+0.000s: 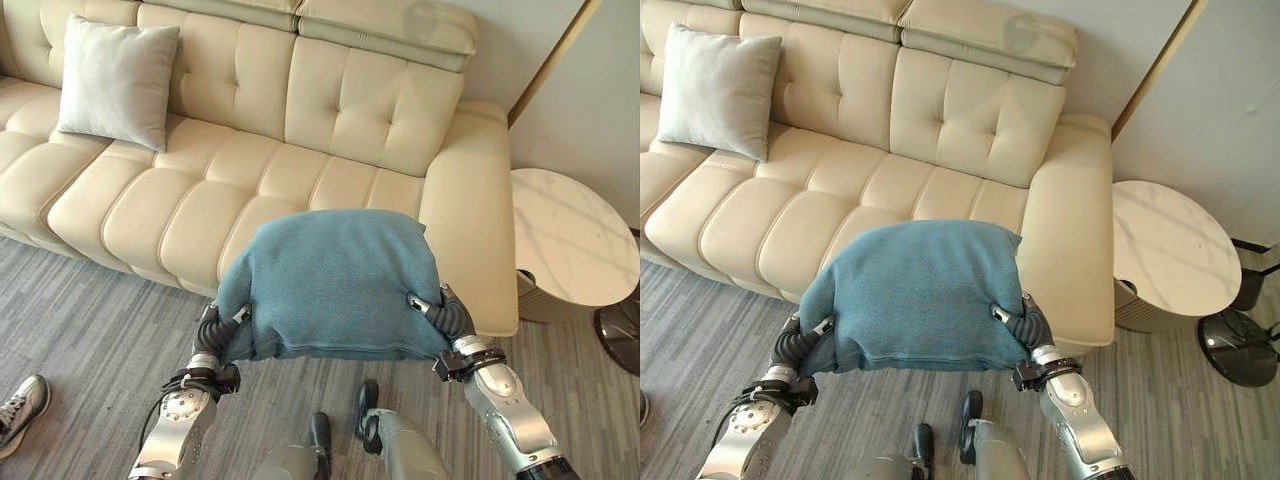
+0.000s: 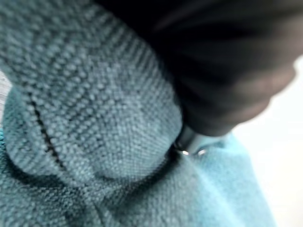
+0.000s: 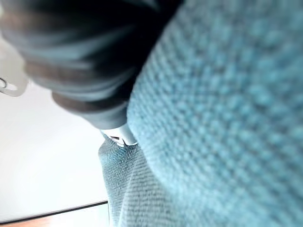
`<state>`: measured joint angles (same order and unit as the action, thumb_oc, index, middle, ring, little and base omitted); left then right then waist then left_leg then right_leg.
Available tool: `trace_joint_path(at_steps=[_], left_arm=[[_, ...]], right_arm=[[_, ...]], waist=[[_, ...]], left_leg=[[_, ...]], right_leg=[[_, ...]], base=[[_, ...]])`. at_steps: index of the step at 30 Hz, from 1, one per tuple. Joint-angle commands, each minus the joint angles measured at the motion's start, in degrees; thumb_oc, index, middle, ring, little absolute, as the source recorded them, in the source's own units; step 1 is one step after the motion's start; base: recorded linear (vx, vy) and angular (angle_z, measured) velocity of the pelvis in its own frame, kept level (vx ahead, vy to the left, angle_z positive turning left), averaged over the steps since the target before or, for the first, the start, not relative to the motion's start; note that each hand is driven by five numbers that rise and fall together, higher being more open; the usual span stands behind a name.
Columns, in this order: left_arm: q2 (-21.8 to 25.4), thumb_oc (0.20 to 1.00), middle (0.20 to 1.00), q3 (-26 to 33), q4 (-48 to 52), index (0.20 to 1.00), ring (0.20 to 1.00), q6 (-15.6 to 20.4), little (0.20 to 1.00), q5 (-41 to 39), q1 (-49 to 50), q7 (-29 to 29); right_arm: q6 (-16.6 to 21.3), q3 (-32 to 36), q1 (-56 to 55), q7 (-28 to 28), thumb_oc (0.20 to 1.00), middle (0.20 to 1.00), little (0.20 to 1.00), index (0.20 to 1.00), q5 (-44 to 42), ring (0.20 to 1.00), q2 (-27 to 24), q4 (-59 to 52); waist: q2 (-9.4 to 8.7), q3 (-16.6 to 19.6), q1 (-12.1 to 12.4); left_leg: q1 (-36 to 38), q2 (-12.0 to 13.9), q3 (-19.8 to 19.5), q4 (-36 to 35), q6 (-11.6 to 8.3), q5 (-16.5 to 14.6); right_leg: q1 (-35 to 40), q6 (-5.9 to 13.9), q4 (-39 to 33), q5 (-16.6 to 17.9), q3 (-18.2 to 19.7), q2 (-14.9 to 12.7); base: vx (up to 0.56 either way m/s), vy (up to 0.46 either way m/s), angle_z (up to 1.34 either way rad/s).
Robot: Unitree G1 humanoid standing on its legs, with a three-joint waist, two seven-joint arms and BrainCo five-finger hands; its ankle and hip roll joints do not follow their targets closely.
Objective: Pick up all the scattered cushions and arrange them neatly on the sofa.
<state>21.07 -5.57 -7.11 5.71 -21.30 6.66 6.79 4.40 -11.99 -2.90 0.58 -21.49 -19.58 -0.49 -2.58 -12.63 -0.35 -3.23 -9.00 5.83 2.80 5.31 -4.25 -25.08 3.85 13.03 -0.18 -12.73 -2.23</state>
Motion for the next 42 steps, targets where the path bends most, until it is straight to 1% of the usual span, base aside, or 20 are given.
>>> trace_joint_path(at_steps=[1, 5, 7, 8, 9, 10, 11, 15, 17, 18, 21, 27, 29, 33, 34, 35, 36, 37, 39, 42], left_arm=[[0.66, 0.200, 0.200, -1.32, 9.82, 0.200, 0.200, 5.56, 0.200, 1.26, -1.87, -1.69], [0.44, 0.200, 0.200, -2.03, 9.91, 0.200, 0.200, 5.31, 0.200, 1.08, -1.55, -2.76], [0.35, 0.200, 0.200, -2.05, 9.70, 0.200, 0.200, 5.42, 0.200, 0.81, -1.43, -2.99], [0.13, 0.200, 0.200, -2.20, 9.08, 0.200, 0.200, 5.28, 0.200, 0.46, -1.64, -3.02], [0.16, 0.200, 0.200, -2.05, 8.66, 0.200, 0.200, 4.89, 0.200, 0.69, -1.72, -2.97], [0.20, 0.200, 0.200, -2.04, 8.65, 0.200, 0.200, 4.88, 0.200, 0.69, -1.75, -2.97], [0.44, 0.200, 0.200, -2.05, 8.95, 0.200, 0.200, 4.84, 0.200, 0.99, -1.37, -3.08], [0.46, 0.200, 0.200, -1.68, 8.94, 0.200, 0.200, 5.06, 0.200, 1.62, -1.56, -1.54], [0.25, 0.200, 0.200, -1.83, 9.17, 0.200, 0.200, 4.92, 0.200, 1.52, -1.45, -2.08], [0.66, 0.200, 0.200, -1.67, 9.81, 0.200, 0.200, 4.90, 0.200, 1.36, -0.36, -2.98], [2.09, 0.200, 0.200, -0.55, 9.98, 0.200, 0.200, 4.92, 0.200, 1.57, 0.22, -3.18], [3.33, 0.200, 0.200, 0.89, 8.92, 0.200, 0.200, 5.72, 0.200, 3.06, -1.25, -0.89], [3.16, 0.200, 0.200, 0.12, 7.18, 0.200, 0.200, 6.51, 0.200, 3.67, -4.78, 1.87], [4.51, 0.200, 0.200, -4.12, -0.28, 0.200, 0.200, 8.99, 0.200, 6.27, -21.93, 10.93], [4.51, 0.200, 0.200, -4.14, -0.32, 0.200, 0.200, 9.01, 0.200, 6.27, -21.99, 10.94], [7.34, 0.200, 0.200, -6.04, -4.58, 0.200, 0.200, 10.05, 0.200, 8.90, -31.99, 15.69], [9.09, 0.200, 0.200, -7.97, -9.39, 0.200, 0.200, 10.81, 0.200, 9.44, -41.66, 19.49], [10.24, 0.200, 0.200, -9.13, -11.39, 0.200, 0.200, 10.97, 0.200, 9.91, -46.42, 21.43], [10.88, 0.200, 0.200, -9.98, -12.83, 0.200, 0.200, 11.07, 0.200, 10.13, -50.56, 22.73], [12.02, 0.200, 0.200, -14.09, -21.66, 0.200, 0.200, 10.71, 0.200, 9.63, -65.17, 26.14]], right_arm=[[6.42, 1.49, 2.56, 2.90, 0.200, 0.200, 0.200, 0.200, -3.93, 0.200, 2.05, -7.40], [6.47, 3.46, 0.60, 2.31, 0.200, 0.200, 0.200, 0.200, -4.17, 0.200, 0.94, -7.11], [6.78, 3.83, 0.59, 2.12, 0.200, 0.200, 0.200, 0.200, -4.42, 0.200, 0.20, -7.08], [6.61, 4.10, 0.74, 1.70, 0.200, 0.200, 0.200, 0.200, -4.44, 0.200, -0.33, -6.62], [6.37, 4.62, 1.26, 1.00, 0.200, 0.200, 0.200, 0.200, -4.14, 0.200, -0.58, -6.18], [6.37, 4.63, 1.29, 0.99, 0.200, 0.200, 0.200, 0.200, -4.13, 0.200, -0.53, -6.18], [6.29, 4.84, 1.53, 0.81, 0.200, 0.200, 0.200, 0.200, -4.13, 0.200, -0.40, -6.16], [6.56, 5.00, 1.88, -0.22, 0.200, 0.200, 0.200, 0.200, -2.83, 0.200, -0.07, -5.25], [6.29, 5.18, 1.51, 0.20, 0.200, 0.200, 0.200, 0.200, -2.46, 0.200, 0.29, -5.50], [5.48, 4.59, 1.51, 0.80, 0.200, 0.200, 0.200, 0.200, -0.96, 0.200, 0.48, -5.40], [4.67, 2.78, 3.35, 1.62, 0.200, 0.200, 0.200, 0.200, 0.52, 0.200, 1.17, -4.56], [4.78, -0.21, 8.38, 0.95, 0.200, 0.200, 0.200, 0.200, 2.36, 0.200, 3.02, -3.23], [5.67, -1.48, 12.34, -1.33, 0.200, 0.200, 0.200, 0.200, 3.21, 0.200, 3.99, -2.03], [8.33, -5.74, 29.40, -9.74, 0.200, 0.200, 0.200, 0.200, 8.73, 0.200, 6.64, 1.83], [8.34, -5.72, 29.45, -9.74, 0.200, 0.200, 0.200, 0.200, 8.73, 0.200, 6.64, 1.86], [9.25, -7.45, 40.07, -14.56, 0.200, 0.200, 0.200, 0.200, 11.17, 0.200, 7.05, 6.23], [8.97, -8.27, 50.30, -19.69, 0.200, 0.200, 0.200, 0.200, 15.44, 0.200, 5.54, 10.85], [8.68, -8.55, 55.53, -22.15, 0.200, 0.200, 0.200, 0.200, 17.17, 0.200, 4.69, 13.54], [8.07, -8.69, 59.77, -24.34, 0.200, 0.200, 0.200, 0.200, 18.15, 0.200, 3.92, 16.21], [5.96, -8.76, 74.10, -30.44, 0.200, 0.200, 0.200, 0.200, 19.24, 0.200, 0.16, 26.53]], waist=[[-0.78, 1.57, -0.98], [0.19, 3.71, -2.81], [0.51, 3.98, -3.48], [-0.22, 3.69, -3.61], [-1.21, 2.97, -2.76], [-1.40, 3.07, -2.77], [-2.00, 2.98, -2.26], [-1.75, 1.85, -0.48], [-1.59, 2.18, -0.47], [-1.52, 2.97, -0.35], [-1.63, 3.76, 0.59], [-1.21, 4.68, 2.02], [-0.61, 4.82, 2.02], [0.63, 2.89, 1.69], [0.63, 2.90, 1.70], [1.24, 2.05, 2.00], [1.67, 1.46, 2.40], [1.85, 0.92, 2.81], [1.87, 0.45, 3.24], [2.24, -1.01, 4.15]], left_leg=[[5.33, 1.51, -7.73, 4.41, -4.71, -7.26], [5.48, 4.91, -6.56, 7.34, -7.89, -6.01], [4.03, 7.01, -4.60, 13.50, -9.39, -3.86], [0.65, 8.58, -2.64, 18.27, -9.17, -2.34], [-3.67, 9.42, -1.20, 19.07, -7.22, -5.35], [-3.80, 9.23, -1.14, 18.86, -7.16, -5.04], [-5.48, 8.66, -2.32, 15.84, -6.91, -6.10], [-10.74, 6.67, -8.12, 9.88, -8.62, -0.55], [-10.05, 6.84, -9.59, 8.70, -8.68, -0.12], [-8.60, 6.38, -8.63, 7.48, -7.62, -0.50], [-5.90, 6.96, -5.16, 5.03, -5.94, -0.67], [-4.74, 6.87, -2.17, 2.70, -4.70, -0.73], [-5.30, 6.62, -2.03, 1.77, -4.66, -0.27], [-10.32, 6.20, -1.68, 0.53, -4.70, 1.55], [-10.37, 6.20, -1.68, 0.55, -4.70, 1.54], [-13.37, 5.94, -1.34, 0.28, -4.91, 2.61], [-15.51, 5.76, -1.58, 0.08, -5.19, 3.56], [-16.29, 5.65, -1.91, 0.09, -5.37, 3.81], [-17.13, 5.48, -2.20, -0.26, -5.48, 4.53], [-19.95, 5.21, -3.45, -1.16, -6.05, 6.22]], right_leg=[[8.96, 2.10, -6.56, 1.67, 0.86, 0.24], [11.60, 1.17, -7.53, 0.99, -1.22, -0.05], [14.10, 0.16, -8.45, -0.11, -0.52, 1.12], [16.06, -0.32, -9.46, -1.00, 0.64, 1.01], [18.09, -0.11, -10.17, -1.61, 2.92, 0.61], [17.91, -0.08, -10.24, -1.46, 2.95, 0.43], [18.74, 0.33, -10.49, -1.68, 4.71, 0.28], [20.23, 0.12, -9.88, -2.70, 8.66, 1.23], [20.46, 0.34, -8.93, -3.30, 10.25, 1.65], [20.52, 0.85, -8.05, -3.36, 12.45, 1.14], [20.09, 2.09, -7.64, -2.54, 15.24, 0.30], [19.24, 3.58, -8.96, -0.86, 15.21, -1.14], [18.43, 3.60, -9.88, -0.25, 14.96, -1.61], [12.67, 3.84, -10.35, 1.55, 15.68, -1.76], [12.61, 3.84, -10.32, 1.55, 15.68, -1.76], [9.65, 3.97, -10.29, 2.44, 15.84, -1.76], [7.25, 3.98, -10.20, 2.88, 15.56, -1.87], [6.64, 3.97, -10.18, 2.68, 15.33, -1.89], [5.60, 3.93, -10.28, 3.05, 15.25, -1.96], [2.29, 4.03, -10.21, 3.31, 14.39, -1.93]], base=[[0.29, -0.079, 0.67], [0.26, -0.125, 0.82], [0.23, -0.095, 0.72], [0.25, -0.045, 0.08], [0.16, -0.024, -0.36], [0.19, 0.063, -0.79], [0.14, 0.093, -0.82], [0.17, 0.139, -0.97], [0.21, 0.236, -1.35], [0.28, 0.331, -0.98], [0.19, 0.246, -1.11], [0.05, 0.072, -0.44], [-0.03, 0.006, 0.00], [-0.16, 0.010, 0.01], [-0.21, 0.033, 0.02], [-0.19, 0.026, 0.04], [-0.21, 0.016, 0.02], [-0.11, -0.017, 0.00], [-0.05, -0.021, -0.11], [-0.06, -0.033, 0.10]])
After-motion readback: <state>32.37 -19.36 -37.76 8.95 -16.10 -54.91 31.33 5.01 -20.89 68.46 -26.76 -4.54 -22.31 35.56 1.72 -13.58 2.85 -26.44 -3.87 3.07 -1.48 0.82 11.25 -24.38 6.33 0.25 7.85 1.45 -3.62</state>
